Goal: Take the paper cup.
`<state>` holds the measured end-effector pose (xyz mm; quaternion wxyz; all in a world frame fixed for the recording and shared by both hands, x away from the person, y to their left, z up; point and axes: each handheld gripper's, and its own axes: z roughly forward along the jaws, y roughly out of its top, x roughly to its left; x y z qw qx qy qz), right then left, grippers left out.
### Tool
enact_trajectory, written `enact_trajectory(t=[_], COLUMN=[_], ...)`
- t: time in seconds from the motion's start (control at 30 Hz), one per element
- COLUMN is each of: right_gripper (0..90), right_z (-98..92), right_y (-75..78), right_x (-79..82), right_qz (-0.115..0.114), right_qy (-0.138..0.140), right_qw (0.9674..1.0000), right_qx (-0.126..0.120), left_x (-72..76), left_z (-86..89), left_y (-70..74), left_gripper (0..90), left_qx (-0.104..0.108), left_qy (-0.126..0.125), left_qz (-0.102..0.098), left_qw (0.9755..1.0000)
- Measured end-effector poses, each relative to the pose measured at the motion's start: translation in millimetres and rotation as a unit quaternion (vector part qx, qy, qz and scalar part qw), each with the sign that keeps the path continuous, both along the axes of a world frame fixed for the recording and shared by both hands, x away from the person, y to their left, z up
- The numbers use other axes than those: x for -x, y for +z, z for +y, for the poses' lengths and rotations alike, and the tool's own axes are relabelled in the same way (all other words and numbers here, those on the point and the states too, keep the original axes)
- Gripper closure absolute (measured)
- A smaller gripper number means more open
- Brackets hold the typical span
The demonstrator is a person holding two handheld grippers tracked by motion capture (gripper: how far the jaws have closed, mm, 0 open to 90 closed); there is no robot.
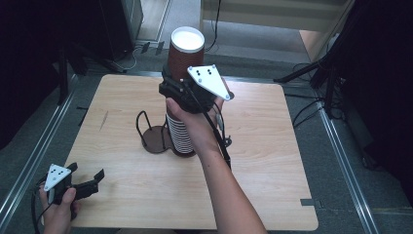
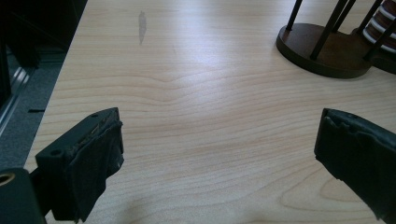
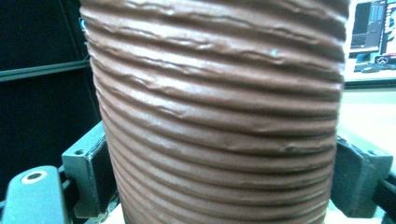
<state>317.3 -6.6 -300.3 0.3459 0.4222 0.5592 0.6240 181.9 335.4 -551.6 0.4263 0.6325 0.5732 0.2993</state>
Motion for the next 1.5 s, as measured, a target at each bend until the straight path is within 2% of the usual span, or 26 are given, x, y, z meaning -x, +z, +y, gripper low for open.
enact_trajectory(t=[0.17, 0.33, 0.53, 0.8, 1.1, 1.5], right_gripper=[12.4, 12.3, 12.3, 12.3, 12.3, 12.2], right_z=[-8.9, -21.1, -34.3, -60.1, -77.6, -97.3], right_y=[3.4, 5.0, 3.4, 2.5, 0.4, -10.3], right_x=[1.5, 2.8, 4.3, 7.9, 14.9, 25.8], right_qz=[-0.005, -0.006, -0.006, -0.007, -0.019, -0.02], right_qy=[-0.009, -0.018, -0.027, -0.044, -0.06, -0.069], right_qw=[0.9999, 0.9998, 0.9996, 0.999, 0.998, 0.9973], right_qx=[0.005, -0.004, -0.004, -0.01, 0.006, 0.017], left_x=[-0.1, 0.0, 0.0, 0.0, 0.1, 0.0], left_z=[-0.4, -0.4, -0.7, -0.8, -0.8, -0.6], left_y=[-0.1, -0.1, -0.1, 0.0, 0.0, 0.0], left_gripper=[1.7, 1.7, 1.7, 1.7, 1.7, 1.7], left_qx=[-0.001, -0.001, -0.002, -0.003, -0.003, -0.002], left_qy=[0.0, 0.001, 0.001, 0.001, 0.002, 0.005], left_qz=[-0.001, -0.001, -0.001, 0.0, 0.0, 0.0], left_qw=[1.0, 1.0, 1.0, 1.0, 1.0, 1.0])
